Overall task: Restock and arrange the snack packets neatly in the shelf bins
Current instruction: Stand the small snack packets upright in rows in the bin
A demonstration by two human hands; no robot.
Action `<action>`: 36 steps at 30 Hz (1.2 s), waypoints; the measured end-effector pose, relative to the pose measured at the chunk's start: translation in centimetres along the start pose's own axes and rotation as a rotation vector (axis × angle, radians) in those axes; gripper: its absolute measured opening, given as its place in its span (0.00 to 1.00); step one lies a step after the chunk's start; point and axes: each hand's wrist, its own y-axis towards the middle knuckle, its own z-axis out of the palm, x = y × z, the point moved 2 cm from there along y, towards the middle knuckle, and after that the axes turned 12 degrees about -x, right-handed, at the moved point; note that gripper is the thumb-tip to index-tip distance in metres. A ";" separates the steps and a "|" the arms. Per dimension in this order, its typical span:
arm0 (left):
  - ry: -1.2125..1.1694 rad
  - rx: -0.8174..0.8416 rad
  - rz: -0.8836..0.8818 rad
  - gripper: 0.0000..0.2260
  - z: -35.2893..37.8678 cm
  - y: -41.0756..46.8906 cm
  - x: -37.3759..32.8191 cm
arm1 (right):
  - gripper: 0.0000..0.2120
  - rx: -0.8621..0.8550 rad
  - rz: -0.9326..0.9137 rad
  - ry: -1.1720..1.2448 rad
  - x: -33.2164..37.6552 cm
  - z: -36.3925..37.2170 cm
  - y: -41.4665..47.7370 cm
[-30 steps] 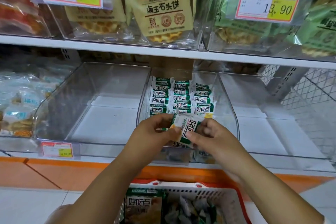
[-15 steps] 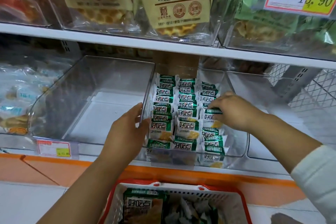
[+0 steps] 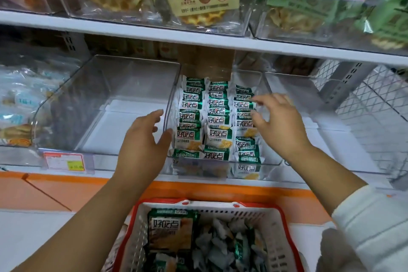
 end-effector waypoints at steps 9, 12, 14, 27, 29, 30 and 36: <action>0.163 0.651 0.214 0.19 4.8 -16.0 5.9 | 0.09 0.066 0.533 0.333 -2.6 2.1 -22.3; 0.173 0.885 -0.107 0.22 7.5 -21.9 10.4 | 0.12 0.583 0.704 0.294 -4.7 4.5 -31.5; 0.183 0.918 -0.204 0.21 8.7 -24.7 12.3 | 0.26 0.818 0.869 0.290 -5.5 5.0 -36.3; 0.399 1.098 -0.111 0.29 14.1 -28.6 18.2 | 0.31 1.031 0.531 -0.371 -6.3 9.8 -39.4; 0.471 1.127 -0.047 0.30 14.5 -28.7 18.4 | 0.34 1.073 0.376 -0.443 -6.9 10.3 -39.1; 0.506 1.132 -0.013 0.29 14.8 -28.8 18.5 | 0.37 1.113 0.356 -0.434 -7.3 10.5 -39.2; 0.519 1.115 -0.147 0.26 15.9 -28.5 18.6 | 0.47 1.225 0.711 -0.177 -8.2 11.0 -40.6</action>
